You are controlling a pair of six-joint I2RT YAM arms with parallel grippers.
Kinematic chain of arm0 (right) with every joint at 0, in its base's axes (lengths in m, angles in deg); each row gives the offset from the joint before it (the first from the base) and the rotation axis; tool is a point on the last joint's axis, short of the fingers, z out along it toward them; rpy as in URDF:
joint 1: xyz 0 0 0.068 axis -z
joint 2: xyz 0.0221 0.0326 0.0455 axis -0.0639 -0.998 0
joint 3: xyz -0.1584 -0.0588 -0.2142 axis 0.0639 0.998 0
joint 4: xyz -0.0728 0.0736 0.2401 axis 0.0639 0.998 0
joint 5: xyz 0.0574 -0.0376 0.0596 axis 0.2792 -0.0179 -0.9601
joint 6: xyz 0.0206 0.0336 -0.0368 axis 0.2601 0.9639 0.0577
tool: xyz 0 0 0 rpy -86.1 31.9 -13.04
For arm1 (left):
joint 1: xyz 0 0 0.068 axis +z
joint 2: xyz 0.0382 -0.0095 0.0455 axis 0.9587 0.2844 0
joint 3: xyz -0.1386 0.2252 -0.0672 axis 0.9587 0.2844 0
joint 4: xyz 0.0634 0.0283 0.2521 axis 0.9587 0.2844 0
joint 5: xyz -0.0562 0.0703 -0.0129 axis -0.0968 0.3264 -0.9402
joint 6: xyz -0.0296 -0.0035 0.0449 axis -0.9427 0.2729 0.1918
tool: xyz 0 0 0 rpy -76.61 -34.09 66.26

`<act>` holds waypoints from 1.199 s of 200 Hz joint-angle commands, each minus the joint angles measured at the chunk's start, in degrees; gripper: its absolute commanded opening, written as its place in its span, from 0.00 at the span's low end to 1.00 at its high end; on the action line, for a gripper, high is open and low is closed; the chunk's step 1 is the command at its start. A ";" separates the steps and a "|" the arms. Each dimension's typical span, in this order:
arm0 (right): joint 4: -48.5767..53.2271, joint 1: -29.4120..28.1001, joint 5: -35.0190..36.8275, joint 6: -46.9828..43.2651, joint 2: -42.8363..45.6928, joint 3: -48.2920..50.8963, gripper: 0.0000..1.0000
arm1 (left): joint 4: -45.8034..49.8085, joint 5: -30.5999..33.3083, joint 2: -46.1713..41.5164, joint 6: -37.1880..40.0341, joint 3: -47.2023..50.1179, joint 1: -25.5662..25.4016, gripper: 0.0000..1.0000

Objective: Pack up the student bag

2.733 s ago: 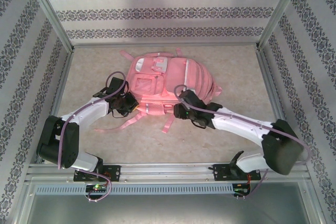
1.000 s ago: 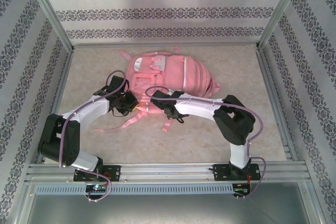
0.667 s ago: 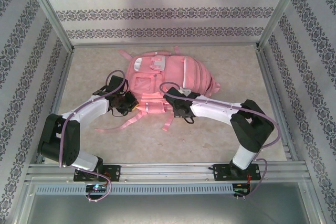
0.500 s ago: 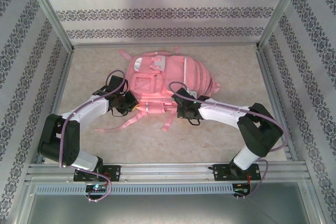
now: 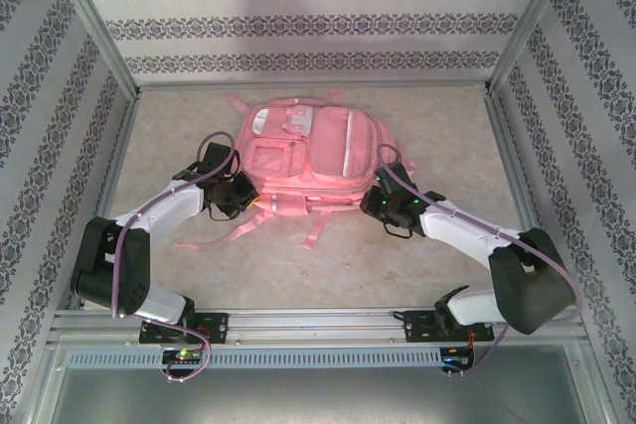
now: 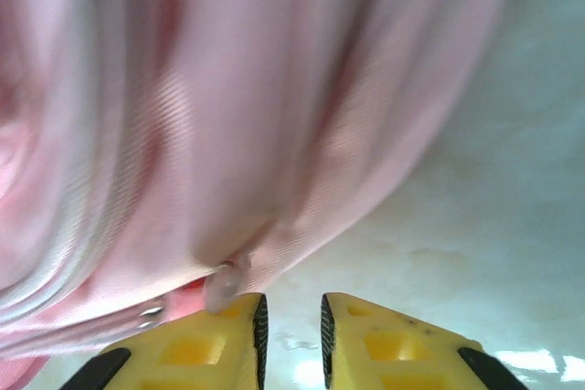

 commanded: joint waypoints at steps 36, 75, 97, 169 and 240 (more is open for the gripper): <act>1.29 0.91 -7.60 -11.05 1.24 -0.13 0.29 | 4.30 3.50 -0.78 1.52 -1.02 1.23 0.00; 7.97 1.13 -9.58 -19.94 -0.30 -7.42 0.43 | 4.90 3.35 -0.75 2.77 -1.82 1.20 0.00; 9.19 2.14 -10.77 -20.15 -1.70 -9.57 0.49 | 5.18 3.45 -0.77 3.32 -2.07 1.19 0.00; 9.20 2.15 -16.27 -17.16 -11.99 -14.09 0.35 | 4.04 1.47 0.56 2.88 -2.56 1.19 0.00; 7.05 -1.62 -32.86 -16.28 -6.67 -11.69 0.33 | 3.51 0.86 1.20 2.53 -3.07 1.19 0.00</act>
